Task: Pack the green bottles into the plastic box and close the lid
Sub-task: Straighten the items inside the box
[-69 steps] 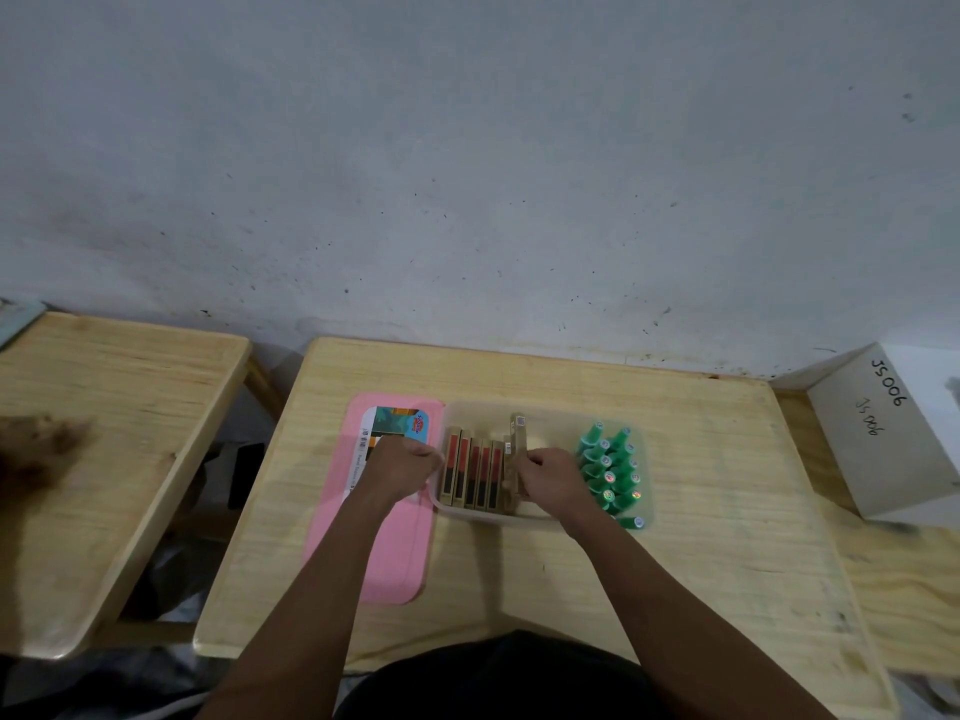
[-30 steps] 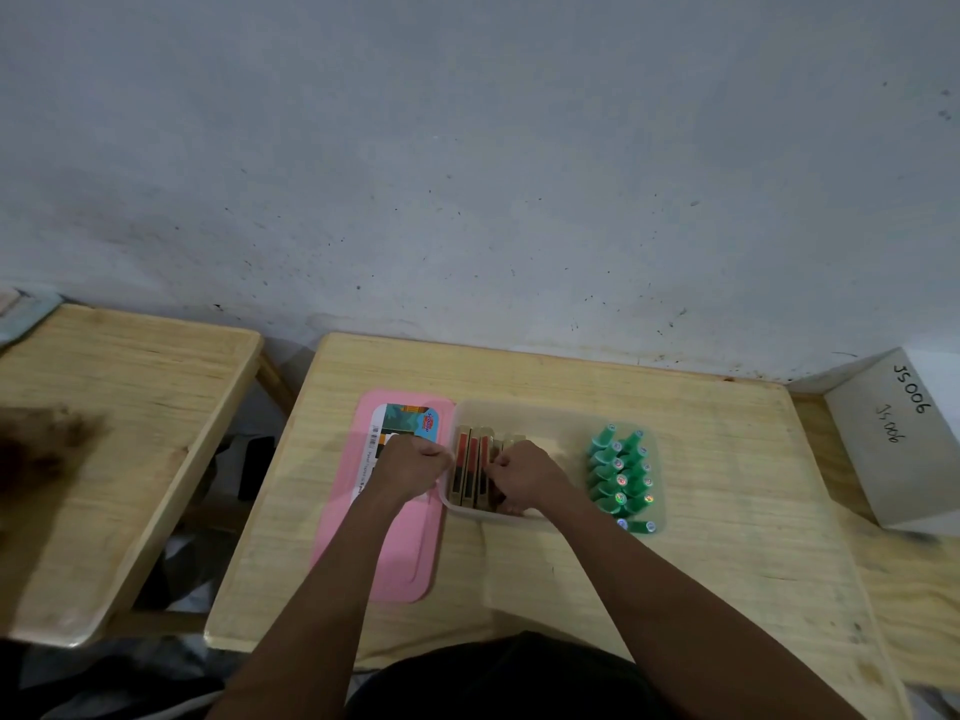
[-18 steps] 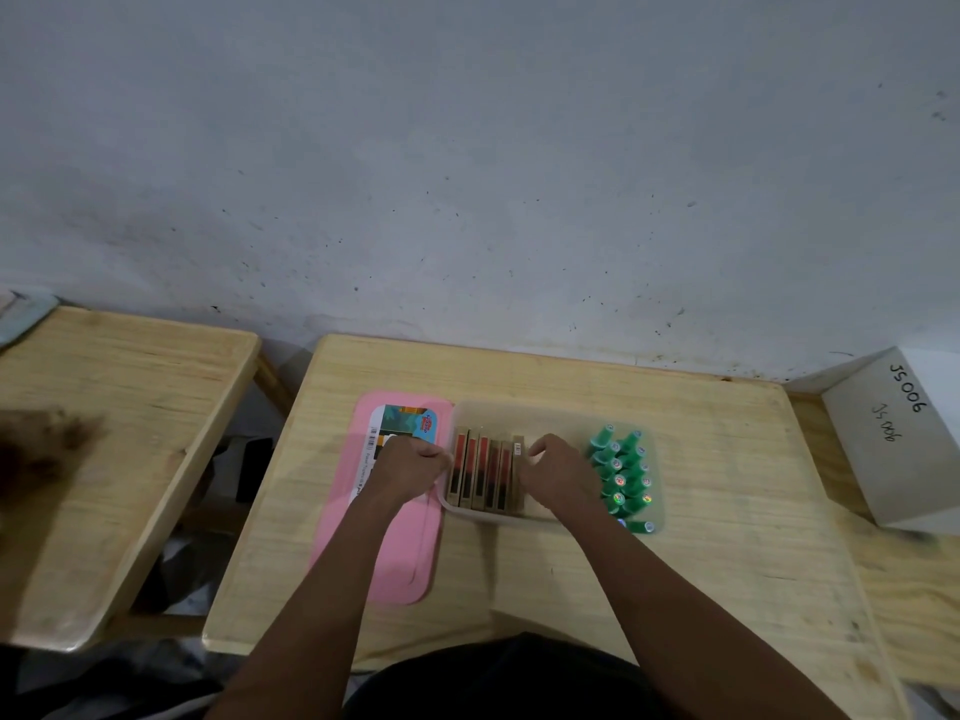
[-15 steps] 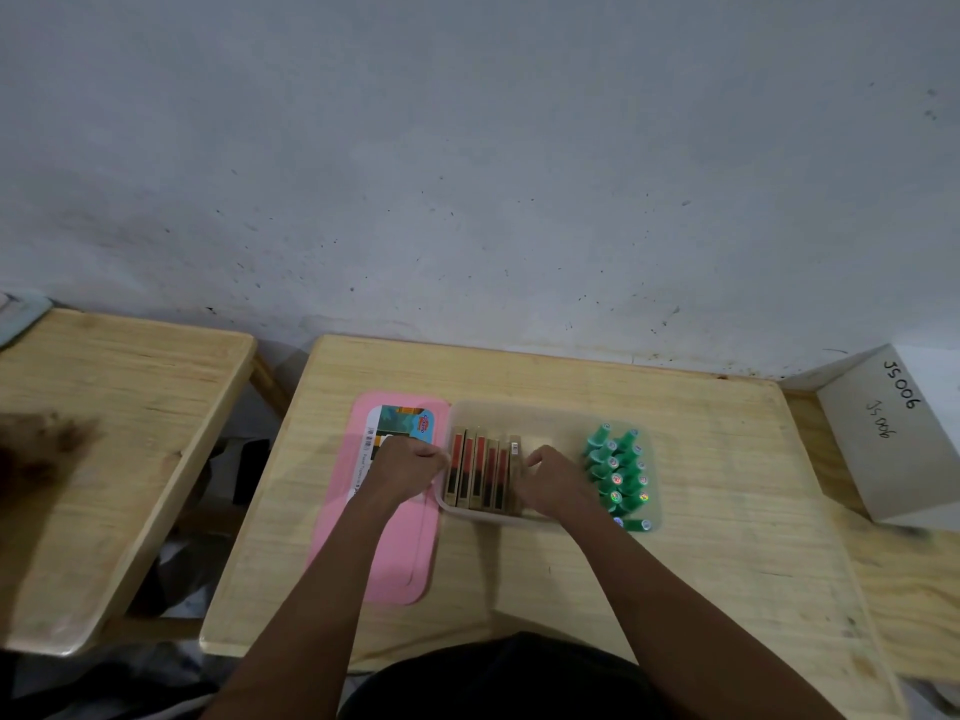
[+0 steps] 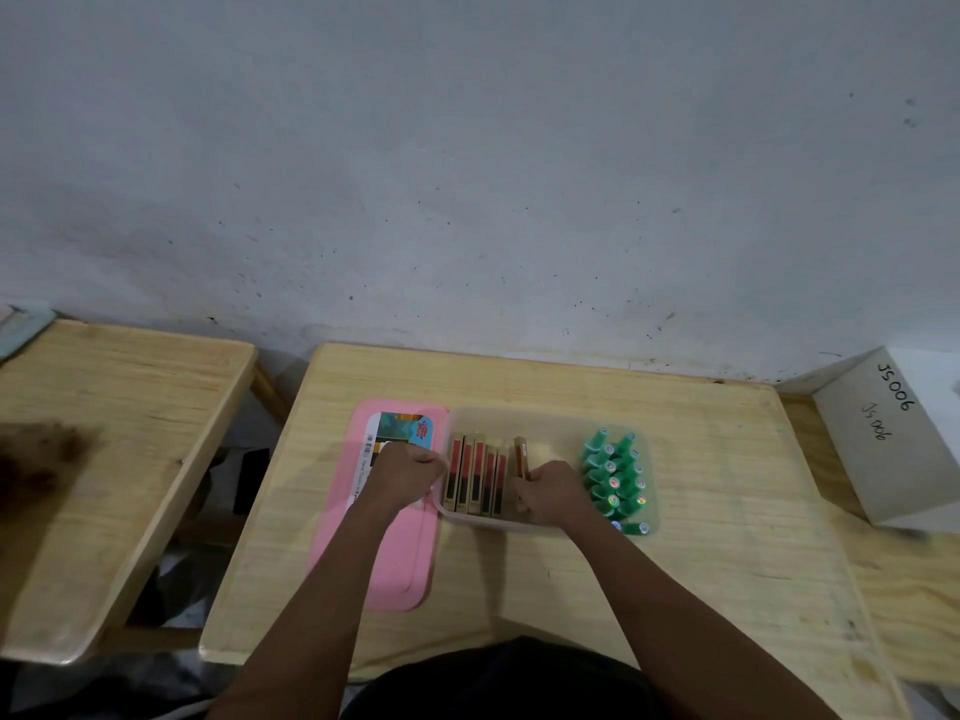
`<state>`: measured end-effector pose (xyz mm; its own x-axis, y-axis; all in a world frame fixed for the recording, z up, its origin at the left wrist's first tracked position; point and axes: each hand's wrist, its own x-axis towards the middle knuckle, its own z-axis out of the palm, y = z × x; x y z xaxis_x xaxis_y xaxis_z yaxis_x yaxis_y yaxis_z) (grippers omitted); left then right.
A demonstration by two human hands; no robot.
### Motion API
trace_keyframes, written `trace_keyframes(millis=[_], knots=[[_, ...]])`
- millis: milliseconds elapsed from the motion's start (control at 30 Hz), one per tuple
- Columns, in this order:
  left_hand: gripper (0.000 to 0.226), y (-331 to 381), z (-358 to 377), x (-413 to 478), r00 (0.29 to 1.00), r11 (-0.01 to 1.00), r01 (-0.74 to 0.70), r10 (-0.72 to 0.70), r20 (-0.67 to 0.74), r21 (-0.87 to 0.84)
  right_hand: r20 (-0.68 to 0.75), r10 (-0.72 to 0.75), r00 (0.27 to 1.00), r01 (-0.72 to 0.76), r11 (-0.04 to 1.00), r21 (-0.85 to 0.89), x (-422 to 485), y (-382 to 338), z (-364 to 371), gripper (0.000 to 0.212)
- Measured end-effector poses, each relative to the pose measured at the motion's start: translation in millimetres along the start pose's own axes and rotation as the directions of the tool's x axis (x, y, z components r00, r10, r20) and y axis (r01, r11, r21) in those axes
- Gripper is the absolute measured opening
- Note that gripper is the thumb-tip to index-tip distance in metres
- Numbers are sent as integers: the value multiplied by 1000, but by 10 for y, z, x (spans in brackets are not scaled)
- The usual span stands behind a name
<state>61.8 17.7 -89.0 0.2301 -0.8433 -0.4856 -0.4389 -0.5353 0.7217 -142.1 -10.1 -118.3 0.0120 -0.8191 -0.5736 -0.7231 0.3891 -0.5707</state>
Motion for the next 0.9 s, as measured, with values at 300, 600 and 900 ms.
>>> trace_keyframes(millis=[300, 600, 900], knots=[[18, -18, 10, 7, 1000, 1000, -4, 4, -12, 3, 78, 34, 996, -59, 935, 350, -41, 30, -101, 20], [20, -30, 5, -7, 999, 1000, -25, 25, -25, 4, 136, -43, 990, 16, 982, 189, -84, -209, 118, 9], [20, -63, 13, 45, 1000, 1000, -21, 21, -18, 19, -53, -151, 987, 152, 988, 7, 20, -70, 47, 21]])
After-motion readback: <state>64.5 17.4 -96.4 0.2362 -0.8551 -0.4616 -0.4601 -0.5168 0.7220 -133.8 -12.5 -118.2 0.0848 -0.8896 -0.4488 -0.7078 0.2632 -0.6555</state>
